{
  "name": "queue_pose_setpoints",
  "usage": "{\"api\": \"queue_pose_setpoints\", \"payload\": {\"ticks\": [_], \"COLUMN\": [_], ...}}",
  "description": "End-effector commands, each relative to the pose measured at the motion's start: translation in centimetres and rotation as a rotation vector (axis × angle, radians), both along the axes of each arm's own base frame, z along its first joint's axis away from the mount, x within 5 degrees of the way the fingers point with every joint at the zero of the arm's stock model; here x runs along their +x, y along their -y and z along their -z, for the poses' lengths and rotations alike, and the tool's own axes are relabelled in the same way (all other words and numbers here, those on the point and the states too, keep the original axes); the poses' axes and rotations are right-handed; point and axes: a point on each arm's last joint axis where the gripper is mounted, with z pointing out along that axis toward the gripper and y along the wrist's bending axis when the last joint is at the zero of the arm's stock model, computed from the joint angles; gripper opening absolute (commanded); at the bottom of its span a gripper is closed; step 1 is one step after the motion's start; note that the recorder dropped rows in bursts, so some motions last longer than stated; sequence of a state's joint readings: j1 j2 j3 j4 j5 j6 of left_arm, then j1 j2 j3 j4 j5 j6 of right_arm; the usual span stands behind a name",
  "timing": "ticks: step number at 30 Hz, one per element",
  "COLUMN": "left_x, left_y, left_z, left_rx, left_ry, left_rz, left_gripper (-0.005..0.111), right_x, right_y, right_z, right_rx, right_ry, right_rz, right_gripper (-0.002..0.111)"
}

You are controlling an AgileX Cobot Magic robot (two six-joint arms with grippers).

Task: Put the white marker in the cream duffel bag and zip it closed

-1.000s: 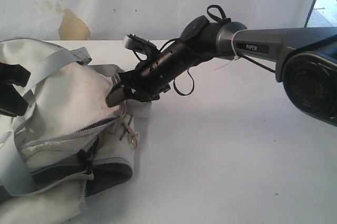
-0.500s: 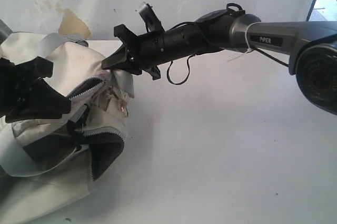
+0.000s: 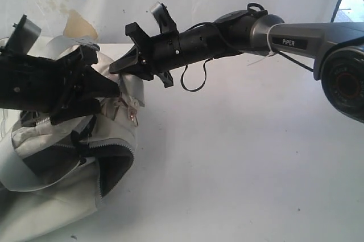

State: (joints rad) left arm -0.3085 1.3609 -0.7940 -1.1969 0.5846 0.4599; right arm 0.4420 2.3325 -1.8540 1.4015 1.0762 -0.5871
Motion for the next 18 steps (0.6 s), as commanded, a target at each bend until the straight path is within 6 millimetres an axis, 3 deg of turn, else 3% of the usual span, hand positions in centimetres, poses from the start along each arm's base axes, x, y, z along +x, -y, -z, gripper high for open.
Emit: {"api": "queue_pose_setpoints", "payload": {"ticks": [1, 9, 18], "left_x": [0.6, 1.6, 2.3], "left_y": [1.0, 3.5, 4.6], "left_z": [1.6, 3.2, 4.6], "left_rx": [-0.035, 0.102, 0.117], "left_ry": [-0.071, 0.054, 0.018], "left_rz": [-0.004, -0.214, -0.248], "left_gripper": [0.052, 0.052, 0.052], "right_x": [0.1, 0.0, 0.0], "right_y": [0.2, 0.2, 0.2], "right_z": [-1.7, -1.7, -1.7], "right_rx": [0.055, 0.056, 0.057], "right_ry": [0.003, 0.002, 0.001], "right_rz": [0.006, 0.004, -0.001], "right_gripper": [0.000, 0.000, 0.000]}}
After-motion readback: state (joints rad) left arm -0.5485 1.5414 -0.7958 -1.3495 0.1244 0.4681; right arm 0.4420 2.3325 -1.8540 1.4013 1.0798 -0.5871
